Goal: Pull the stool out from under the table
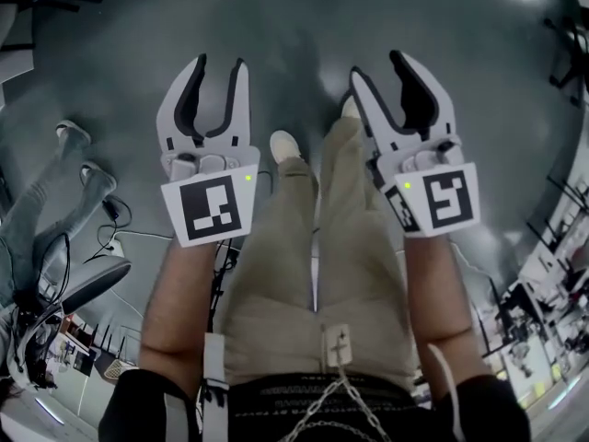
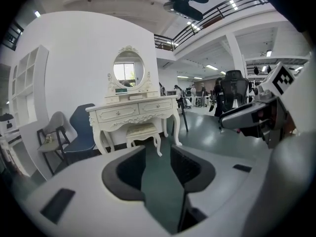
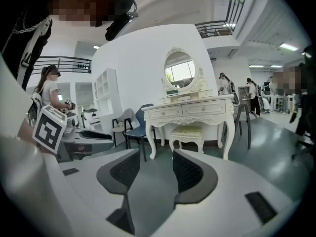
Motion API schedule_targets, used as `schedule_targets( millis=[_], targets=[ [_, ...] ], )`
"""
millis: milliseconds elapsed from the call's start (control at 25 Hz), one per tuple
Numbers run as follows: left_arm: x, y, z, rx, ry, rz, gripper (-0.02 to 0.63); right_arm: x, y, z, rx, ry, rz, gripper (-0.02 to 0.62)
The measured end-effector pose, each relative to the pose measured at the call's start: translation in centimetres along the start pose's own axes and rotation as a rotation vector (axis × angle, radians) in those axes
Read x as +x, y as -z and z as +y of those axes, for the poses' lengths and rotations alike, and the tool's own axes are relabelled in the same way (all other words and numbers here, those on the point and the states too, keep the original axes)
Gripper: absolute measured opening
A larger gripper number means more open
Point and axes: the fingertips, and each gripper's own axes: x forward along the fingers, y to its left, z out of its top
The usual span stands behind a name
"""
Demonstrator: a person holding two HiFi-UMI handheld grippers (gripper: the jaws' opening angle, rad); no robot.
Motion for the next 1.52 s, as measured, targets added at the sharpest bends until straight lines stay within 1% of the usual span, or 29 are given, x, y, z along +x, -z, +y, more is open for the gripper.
schedule_targets(
  millis=[80, 200, 320, 440, 560, 680, 800, 920, 1200, 1400, 1520],
  targets=[
    [0.9, 0.4, -0.8, 0.007, -0.001, 0.021, 0.141, 0.2, 0.6, -1.3, 0.004, 0.000, 0.004, 0.187],
    [2.2, -0.2, -1.8, -0.009, 0.004, 0.012, 0.141, 0.4, 1.5, -3.3, 0.014, 0.015, 0.023, 0.190],
    [3.5, -0.4, -0.5, -0.013, 0.006, 0.009, 0.141, 2.7, 1.0, -3.2, 0.003, 0.009, 0.024, 0.193],
    [5.3, -1.2, -0.2, -0.005, 0.010, 0.015, 0.141, 4.0, 0.9, -3.8, -0.018, -0.010, 0.043, 0.193],
    [6.7, -2.2, 0.6, -0.043, -0.013, -0.003, 0.141, 5.5, 0.8, -4.6, -0.044, -0.041, 0.064, 0.195],
    [7.7, -2.5, 1.1, -0.051, -0.030, 0.009, 0.141, 6.6, -0.2, -5.6, -0.055, -0.058, 0.072, 0.195],
    [8.7, -3.8, 0.6, -0.058, -0.049, 0.010, 0.141, 6.8, -2.1, -7.6, -0.066, -0.068, 0.064, 0.195],
    [9.4, -4.0, 0.5, -0.070, -0.067, 0.025, 0.141, 7.4, -2.9, -8.8, -0.062, -0.080, 0.066, 0.195],
    [10.7, -5.1, 1.8, -0.085, -0.111, 0.038, 0.141, 8.9, -4.1, -9.9, -0.070, -0.104, 0.063, 0.195],
    [12.0, -6.5, 2.1, -0.072, -0.115, 0.032, 0.141, 9.9, -4.9, -10.8, -0.063, -0.116, 0.065, 0.195],
    [13.0, -7.6, 1.9, -0.085, -0.124, 0.034, 0.141, 10.2, -5.5, -11.6, -0.058, -0.131, 0.073, 0.195]
  ],
)
